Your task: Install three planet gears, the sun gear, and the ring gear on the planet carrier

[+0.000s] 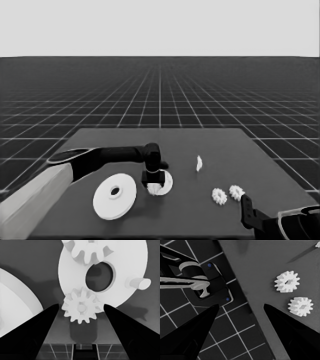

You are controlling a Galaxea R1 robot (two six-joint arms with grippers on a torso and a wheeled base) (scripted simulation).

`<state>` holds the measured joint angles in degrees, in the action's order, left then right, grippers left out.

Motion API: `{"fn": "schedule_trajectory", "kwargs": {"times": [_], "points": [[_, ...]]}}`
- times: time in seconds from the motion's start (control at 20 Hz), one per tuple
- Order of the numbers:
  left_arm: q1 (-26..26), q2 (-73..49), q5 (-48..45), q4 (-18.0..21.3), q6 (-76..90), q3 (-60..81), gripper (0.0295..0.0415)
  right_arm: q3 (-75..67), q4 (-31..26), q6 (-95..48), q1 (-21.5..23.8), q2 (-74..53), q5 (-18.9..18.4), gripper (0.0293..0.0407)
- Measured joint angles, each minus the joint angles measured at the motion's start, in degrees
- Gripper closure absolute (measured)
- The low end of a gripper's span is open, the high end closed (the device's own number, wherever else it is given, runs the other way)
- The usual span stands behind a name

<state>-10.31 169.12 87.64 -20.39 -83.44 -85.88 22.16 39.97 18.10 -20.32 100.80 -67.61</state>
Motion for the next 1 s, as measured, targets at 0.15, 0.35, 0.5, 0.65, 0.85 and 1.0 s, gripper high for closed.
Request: {"fn": "schedule_trajectory", "kwargs": {"times": [0.15, 0.35, 0.5, 0.65, 0.85, 1.0], "points": [[3.37, -0.72, 1.26, 3.59, -2.08, 3.04, 0.0326, 0.0, 0.0, 0.0, 0.0, 0.0, 0.0, 0.0315], [9.02, -1.09, 1.91, 8.84, -3.88, 5.45, 0.0326, 0.0, 0.0, 0.0, 0.0, 0.0, 0.0, 0.0315], [9.58, -1.11, 1.92, 9.44, -3.98, 5.57, 0.0326, 0.0, 0.0, 0.0, 0.0, 0.0, 0.0, 0.0315], [15.73, -16.36, -18.57, 6.73, 23.72, 26.73, 0.0303, 0.0, 0.0, 0.0, 0.0, 0.0, 0.0, 0.0315], [28.29, -62.71, -45.25, 3.11, 93.1, 57.67, 0.0322, 0.0, 0.0, 0.0, 0.0, 0.0, 0.0, 0.0315], [29.58, -67.43, -48.15, 2.72, 101.41, 61.09, 0.0326, 0.0, 0.0, 0.0, 0.0, 0.0, 0.0, 0.0315]]}}
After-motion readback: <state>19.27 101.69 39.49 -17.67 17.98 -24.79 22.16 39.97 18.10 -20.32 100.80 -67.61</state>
